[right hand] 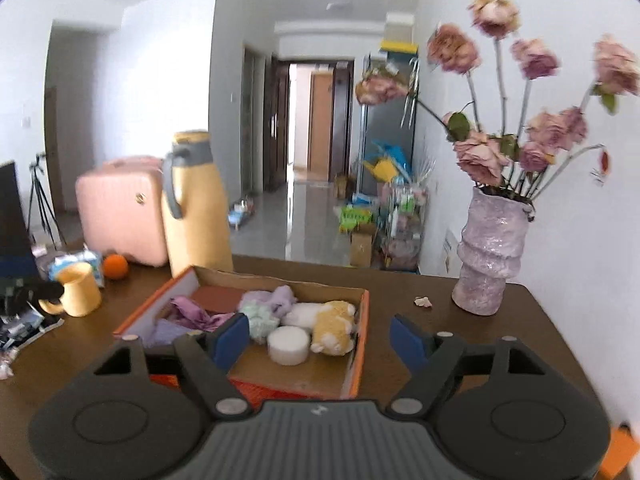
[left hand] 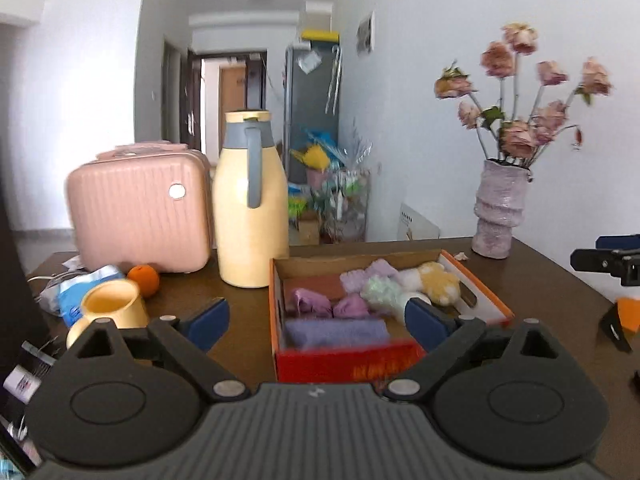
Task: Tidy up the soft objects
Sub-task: 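Withdraw both tools from the box toward the blue milk carton, then grasp the blue milk carton with both tools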
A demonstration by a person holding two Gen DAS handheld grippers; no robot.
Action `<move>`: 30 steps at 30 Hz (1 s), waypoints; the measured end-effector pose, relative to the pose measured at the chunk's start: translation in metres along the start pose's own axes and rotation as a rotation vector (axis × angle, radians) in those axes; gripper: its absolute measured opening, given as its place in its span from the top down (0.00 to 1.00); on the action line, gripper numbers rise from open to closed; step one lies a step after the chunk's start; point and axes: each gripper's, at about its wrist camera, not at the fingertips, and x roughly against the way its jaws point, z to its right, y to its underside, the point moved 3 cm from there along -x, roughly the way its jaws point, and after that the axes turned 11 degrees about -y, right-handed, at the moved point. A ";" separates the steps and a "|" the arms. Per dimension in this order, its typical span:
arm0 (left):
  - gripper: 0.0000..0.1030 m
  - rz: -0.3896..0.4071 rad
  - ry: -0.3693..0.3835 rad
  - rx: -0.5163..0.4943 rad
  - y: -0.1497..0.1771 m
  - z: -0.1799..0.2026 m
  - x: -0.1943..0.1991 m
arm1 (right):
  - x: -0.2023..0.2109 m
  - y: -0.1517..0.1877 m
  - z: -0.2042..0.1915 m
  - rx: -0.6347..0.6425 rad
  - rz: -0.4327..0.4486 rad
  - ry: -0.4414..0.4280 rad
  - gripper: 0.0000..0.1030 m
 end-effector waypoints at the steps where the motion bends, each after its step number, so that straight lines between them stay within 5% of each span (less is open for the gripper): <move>1: 0.06 0.027 -0.016 -0.005 0.014 0.000 0.016 | 0.012 0.012 -0.007 -0.006 0.024 -0.021 0.24; 5: 0.04 0.085 -0.046 0.026 0.067 -0.001 0.074 | 0.052 0.073 -0.038 -0.022 0.064 -0.061 0.23; 10: 0.04 0.015 -0.032 0.076 0.126 -0.002 0.124 | 0.087 0.146 -0.072 -0.041 0.047 -0.061 0.20; 15: 0.04 -0.010 -0.037 0.013 0.145 0.005 0.139 | 0.112 0.202 -0.091 -0.122 -0.008 -0.091 0.20; 27: 0.05 -0.102 0.049 0.045 0.146 0.026 0.088 | 0.101 0.203 -0.076 -0.203 0.022 -0.053 0.24; 30: 0.22 -0.117 0.098 0.057 0.135 0.035 0.060 | 0.081 0.193 -0.066 -0.240 0.008 -0.074 0.29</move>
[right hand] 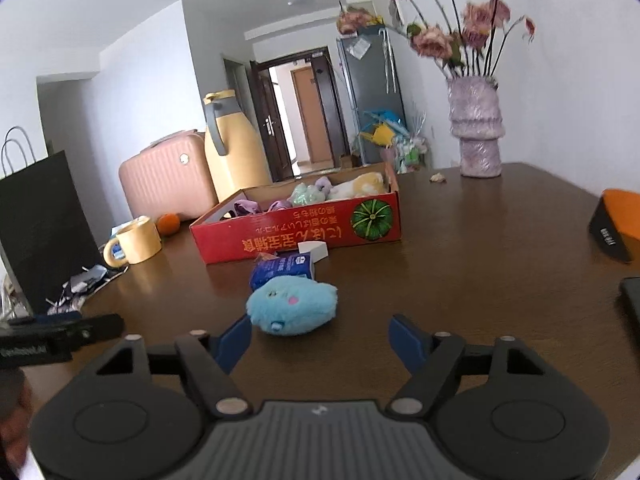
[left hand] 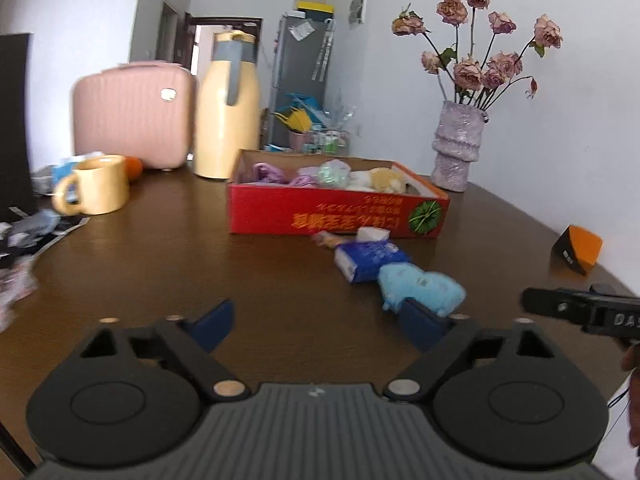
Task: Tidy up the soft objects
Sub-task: 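Grasp the blue milk carton with both tools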
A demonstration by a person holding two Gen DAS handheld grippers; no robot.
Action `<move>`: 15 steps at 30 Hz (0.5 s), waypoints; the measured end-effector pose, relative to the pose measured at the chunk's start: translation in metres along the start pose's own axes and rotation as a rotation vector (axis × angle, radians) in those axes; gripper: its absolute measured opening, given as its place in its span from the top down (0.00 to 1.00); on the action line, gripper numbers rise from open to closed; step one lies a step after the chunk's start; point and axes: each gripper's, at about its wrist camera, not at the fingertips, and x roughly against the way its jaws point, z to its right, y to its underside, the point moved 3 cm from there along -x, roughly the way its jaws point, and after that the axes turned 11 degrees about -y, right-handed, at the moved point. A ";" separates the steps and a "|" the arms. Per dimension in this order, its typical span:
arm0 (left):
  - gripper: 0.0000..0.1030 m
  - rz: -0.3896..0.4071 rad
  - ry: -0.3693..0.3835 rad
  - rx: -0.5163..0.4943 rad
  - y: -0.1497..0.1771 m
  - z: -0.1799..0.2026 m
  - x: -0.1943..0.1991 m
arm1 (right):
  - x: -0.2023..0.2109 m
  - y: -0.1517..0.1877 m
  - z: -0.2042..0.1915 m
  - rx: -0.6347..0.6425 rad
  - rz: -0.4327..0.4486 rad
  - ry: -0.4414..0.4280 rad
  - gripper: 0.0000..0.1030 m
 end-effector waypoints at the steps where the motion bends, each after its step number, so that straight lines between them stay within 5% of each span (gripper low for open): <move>1: 0.27 -0.012 0.017 -0.003 -0.006 0.004 -0.011 | -0.009 -0.005 0.002 -0.009 -0.009 -0.011 0.29; 9: 0.41 -0.124 0.144 0.028 -0.047 0.029 -0.113 | -0.106 -0.057 0.031 -0.063 -0.086 -0.122 0.44; 15: 0.67 -0.309 0.243 0.147 -0.046 0.027 -0.179 | -0.190 -0.071 0.055 -0.135 -0.191 -0.186 0.60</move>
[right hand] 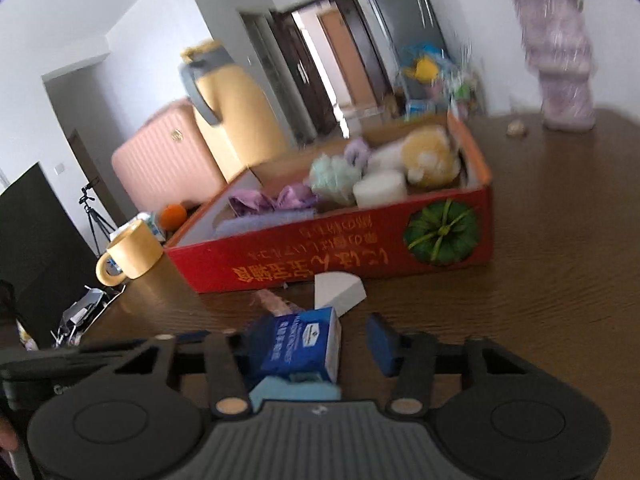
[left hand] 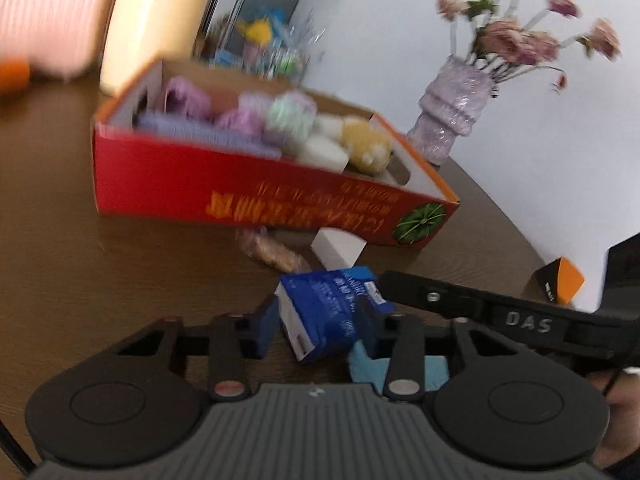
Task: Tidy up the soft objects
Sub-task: 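Grasp the blue milk carton with both tools, then lift the blue carton with both tools toward the box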
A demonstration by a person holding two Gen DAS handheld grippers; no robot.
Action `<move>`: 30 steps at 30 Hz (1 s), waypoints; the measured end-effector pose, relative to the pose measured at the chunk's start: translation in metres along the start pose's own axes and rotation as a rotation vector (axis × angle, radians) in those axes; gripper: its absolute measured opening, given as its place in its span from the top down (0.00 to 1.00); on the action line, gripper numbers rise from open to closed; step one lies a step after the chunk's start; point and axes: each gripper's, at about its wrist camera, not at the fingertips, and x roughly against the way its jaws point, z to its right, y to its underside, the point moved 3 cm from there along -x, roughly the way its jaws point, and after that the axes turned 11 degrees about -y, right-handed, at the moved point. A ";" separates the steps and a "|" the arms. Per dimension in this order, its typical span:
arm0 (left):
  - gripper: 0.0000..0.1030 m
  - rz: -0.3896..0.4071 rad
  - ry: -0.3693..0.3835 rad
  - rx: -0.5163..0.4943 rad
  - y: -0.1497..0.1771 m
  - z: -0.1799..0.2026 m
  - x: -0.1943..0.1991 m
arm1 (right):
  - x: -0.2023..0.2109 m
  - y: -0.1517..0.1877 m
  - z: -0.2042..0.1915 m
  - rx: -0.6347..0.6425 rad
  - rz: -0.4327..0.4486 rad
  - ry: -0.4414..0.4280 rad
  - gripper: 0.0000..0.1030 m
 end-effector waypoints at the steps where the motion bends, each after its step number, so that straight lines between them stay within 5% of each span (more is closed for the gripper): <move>1: 0.71 -0.018 0.022 0.020 0.000 -0.004 -0.005 | -0.007 -0.001 0.005 -0.018 -0.018 -0.013 0.62; 6: 0.77 -0.051 0.071 0.102 -0.001 -0.018 -0.013 | -0.025 0.007 0.017 -0.073 -0.047 -0.077 0.75; 12: 0.78 -0.023 0.063 0.085 0.000 -0.016 -0.009 | -0.025 0.012 0.016 -0.049 -0.024 -0.085 0.76; 19: 0.81 0.120 0.068 0.062 0.000 -0.001 0.045 | 0.005 0.007 -0.007 -0.021 0.069 -0.077 0.79; 30: 0.81 0.095 0.055 0.023 0.090 0.001 0.140 | 0.098 0.091 -0.086 0.014 0.102 -0.072 0.79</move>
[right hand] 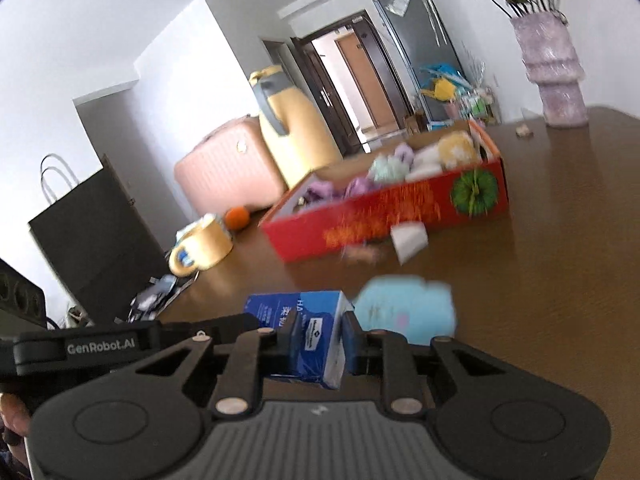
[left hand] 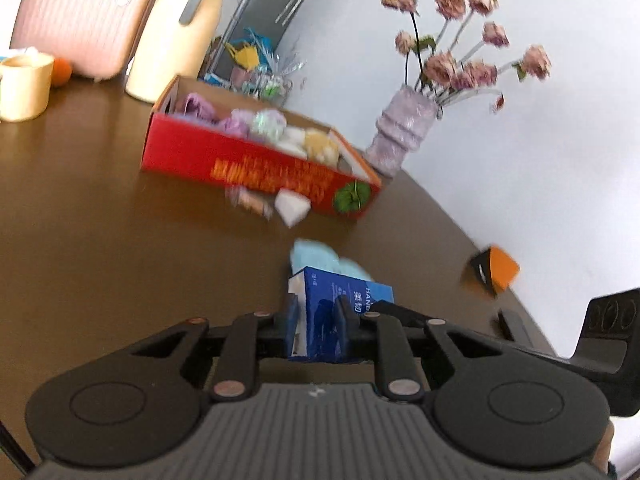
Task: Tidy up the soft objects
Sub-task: 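Lift the blue carton with both tools toward the box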
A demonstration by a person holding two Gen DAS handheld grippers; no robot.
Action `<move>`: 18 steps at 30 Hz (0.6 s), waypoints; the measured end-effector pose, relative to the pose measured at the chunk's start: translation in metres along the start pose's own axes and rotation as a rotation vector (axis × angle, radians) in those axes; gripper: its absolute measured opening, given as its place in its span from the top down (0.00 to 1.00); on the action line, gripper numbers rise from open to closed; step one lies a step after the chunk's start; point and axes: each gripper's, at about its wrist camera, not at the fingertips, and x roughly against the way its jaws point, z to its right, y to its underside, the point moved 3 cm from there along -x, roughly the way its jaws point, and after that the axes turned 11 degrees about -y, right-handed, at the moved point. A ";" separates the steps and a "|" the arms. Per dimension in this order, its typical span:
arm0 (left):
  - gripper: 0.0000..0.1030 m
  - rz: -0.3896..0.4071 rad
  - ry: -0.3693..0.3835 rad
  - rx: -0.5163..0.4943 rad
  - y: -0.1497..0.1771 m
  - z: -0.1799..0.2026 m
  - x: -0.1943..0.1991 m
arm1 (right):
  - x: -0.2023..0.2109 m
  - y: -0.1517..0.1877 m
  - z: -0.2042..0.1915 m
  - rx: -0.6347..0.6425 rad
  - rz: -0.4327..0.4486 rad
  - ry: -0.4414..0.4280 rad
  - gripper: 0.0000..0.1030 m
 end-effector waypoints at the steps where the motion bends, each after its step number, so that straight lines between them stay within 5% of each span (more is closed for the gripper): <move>1: 0.81 -0.015 -0.001 -0.001 0.007 0.000 0.003 | 0.005 0.008 -0.002 -0.003 -0.010 0.004 0.79; 12: 0.81 0.012 0.027 -0.023 0.016 0.013 0.028 | 0.039 0.030 -0.022 -0.003 0.019 0.019 0.80; 18: 0.81 0.062 0.065 -0.044 -0.032 0.023 0.004 | 0.034 -0.001 -0.013 -0.001 0.058 0.023 0.80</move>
